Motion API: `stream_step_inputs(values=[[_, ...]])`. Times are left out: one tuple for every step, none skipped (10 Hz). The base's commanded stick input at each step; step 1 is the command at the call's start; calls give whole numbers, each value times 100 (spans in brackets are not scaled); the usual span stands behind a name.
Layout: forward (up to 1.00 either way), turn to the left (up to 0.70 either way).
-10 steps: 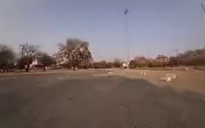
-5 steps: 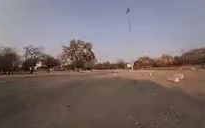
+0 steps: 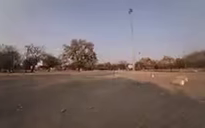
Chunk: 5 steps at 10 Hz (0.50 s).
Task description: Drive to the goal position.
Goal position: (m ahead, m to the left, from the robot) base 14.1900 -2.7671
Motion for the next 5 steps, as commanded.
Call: stream_step_inputs(values=[[70,0],[70,0],[70,0],[70,0],[70,0]])
